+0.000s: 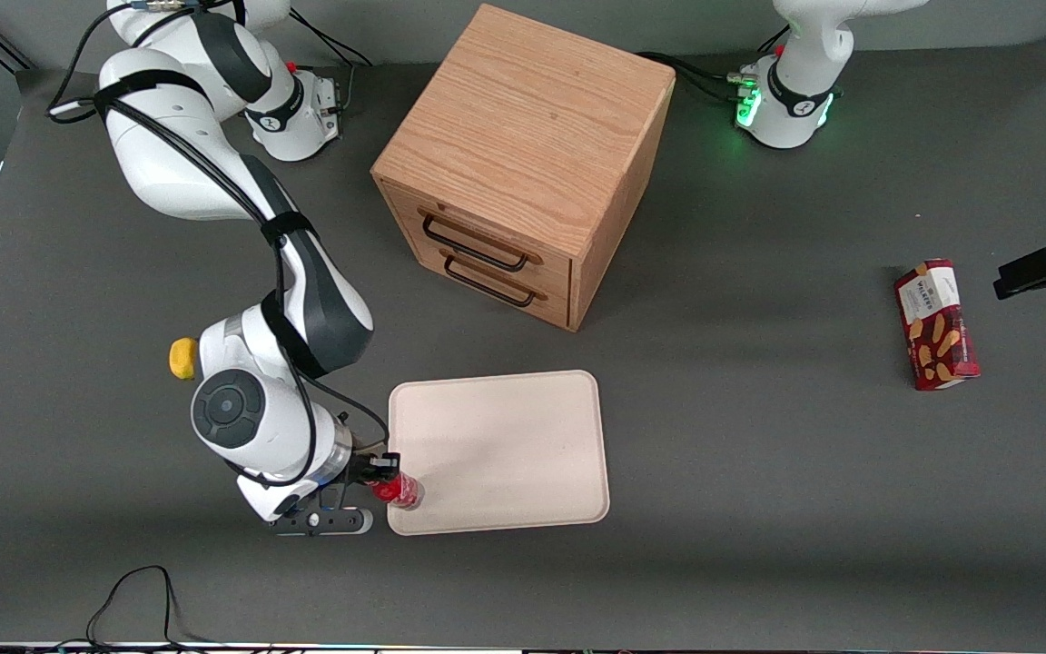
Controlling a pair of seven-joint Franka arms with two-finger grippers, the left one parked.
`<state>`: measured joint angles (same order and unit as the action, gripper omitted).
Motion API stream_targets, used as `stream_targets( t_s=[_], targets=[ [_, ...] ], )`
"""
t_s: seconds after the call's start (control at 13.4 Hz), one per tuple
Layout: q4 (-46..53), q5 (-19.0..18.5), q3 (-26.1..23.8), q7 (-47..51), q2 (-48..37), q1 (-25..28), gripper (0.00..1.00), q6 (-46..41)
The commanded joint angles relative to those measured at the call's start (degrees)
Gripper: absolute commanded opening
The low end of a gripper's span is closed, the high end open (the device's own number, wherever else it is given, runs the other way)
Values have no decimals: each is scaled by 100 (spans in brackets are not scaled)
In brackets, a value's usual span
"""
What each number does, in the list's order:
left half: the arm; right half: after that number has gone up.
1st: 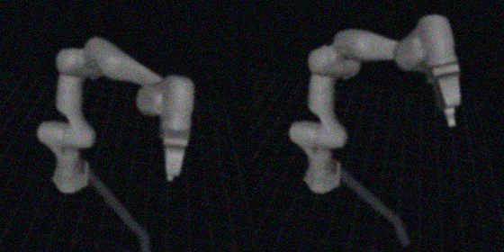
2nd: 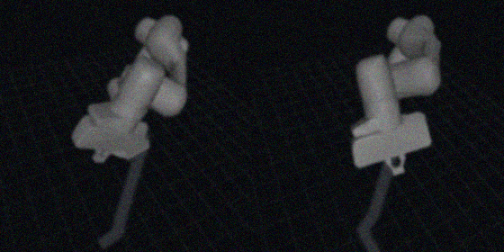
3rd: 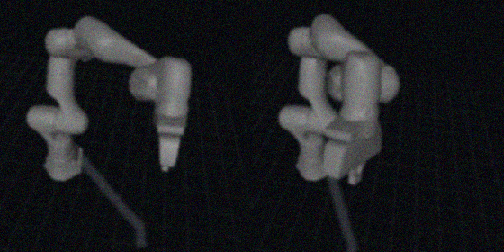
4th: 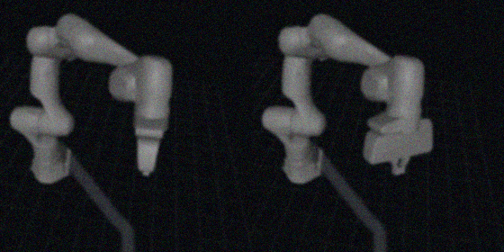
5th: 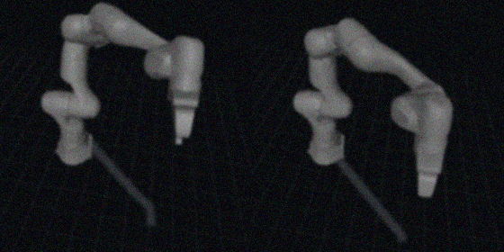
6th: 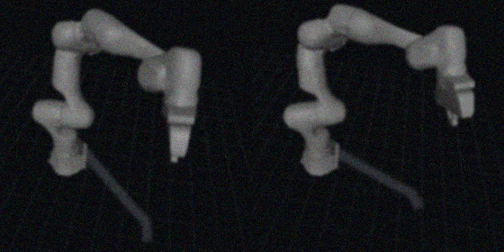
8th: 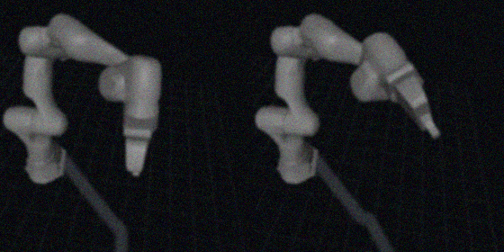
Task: Place coke bottle on tray
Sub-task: 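Lower the bottle onto the tray and open the right gripper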
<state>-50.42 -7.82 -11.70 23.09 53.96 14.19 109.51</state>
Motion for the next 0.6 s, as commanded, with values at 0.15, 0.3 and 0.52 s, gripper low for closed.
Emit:
stream_targets(
  t_s=[0.15, 0.3, 0.52],
  targets=[
    [260, -150, 19, 222, 115, 101, 0, 18],
    [243, -150, 19, 240, 132, 101, 0, 35],
    [208, -158, 19, 266, 176, 101, 0, 62]
  ],
)
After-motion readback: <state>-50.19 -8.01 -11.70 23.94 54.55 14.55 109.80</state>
